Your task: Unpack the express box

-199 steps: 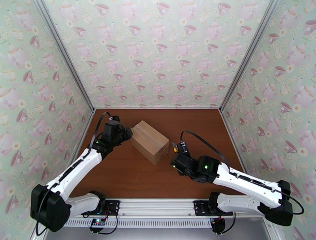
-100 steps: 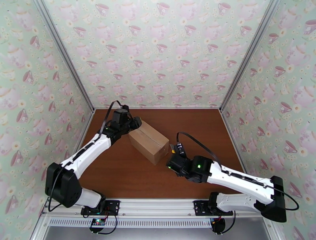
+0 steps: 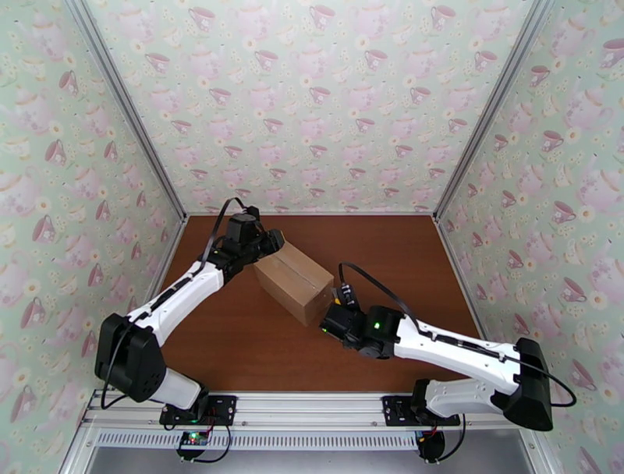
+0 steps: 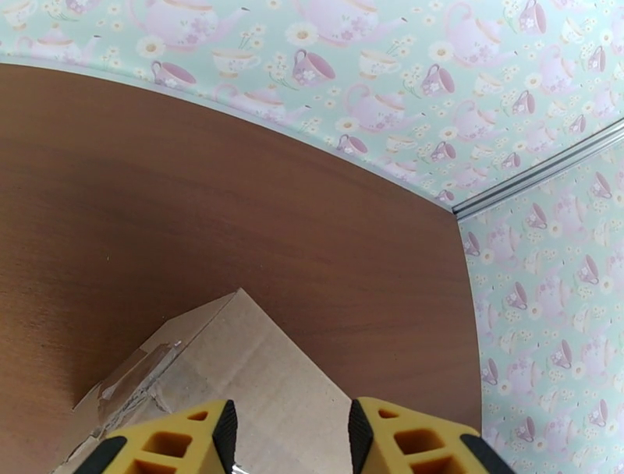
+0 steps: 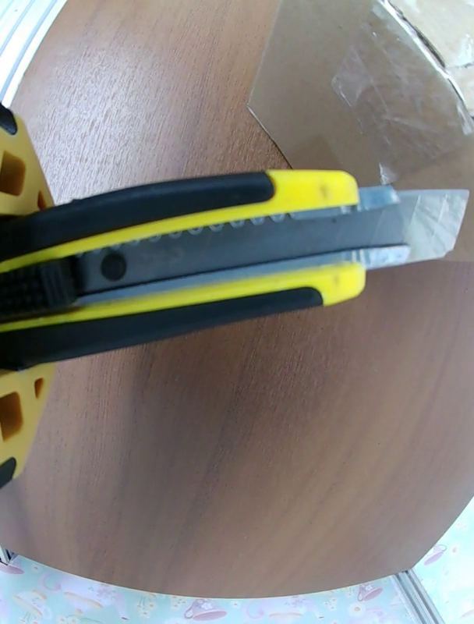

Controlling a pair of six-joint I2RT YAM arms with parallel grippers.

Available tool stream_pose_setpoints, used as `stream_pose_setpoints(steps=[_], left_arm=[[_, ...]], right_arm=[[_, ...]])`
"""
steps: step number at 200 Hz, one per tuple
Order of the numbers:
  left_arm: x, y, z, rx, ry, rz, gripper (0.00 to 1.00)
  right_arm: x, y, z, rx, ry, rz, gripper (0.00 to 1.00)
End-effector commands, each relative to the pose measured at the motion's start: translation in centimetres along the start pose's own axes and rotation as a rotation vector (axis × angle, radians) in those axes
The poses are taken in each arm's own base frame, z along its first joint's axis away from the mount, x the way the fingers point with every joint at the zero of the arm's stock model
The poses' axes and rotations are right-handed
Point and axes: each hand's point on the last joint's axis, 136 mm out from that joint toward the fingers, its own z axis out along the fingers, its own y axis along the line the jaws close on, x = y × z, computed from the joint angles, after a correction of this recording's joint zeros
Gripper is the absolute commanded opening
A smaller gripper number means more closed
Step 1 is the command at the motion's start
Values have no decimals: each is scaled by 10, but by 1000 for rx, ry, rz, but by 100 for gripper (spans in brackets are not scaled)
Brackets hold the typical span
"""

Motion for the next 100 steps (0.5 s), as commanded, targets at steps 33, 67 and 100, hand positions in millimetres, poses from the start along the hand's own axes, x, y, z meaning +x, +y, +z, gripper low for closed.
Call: stream_pose_setpoints(steps=[33,67,100], left_arm=[[-6,-11,-1,45,-19,-2,45],[-6,-11,-2,46,-20,-5,45],[-5,-10,-2,44,-21,-6,45]], right_arm=[[-17,2,-10,-12,-67,17,0],[-18,2,-11,-12,-72,22,0],[-23,4,-13,-18,-85,21,0]])
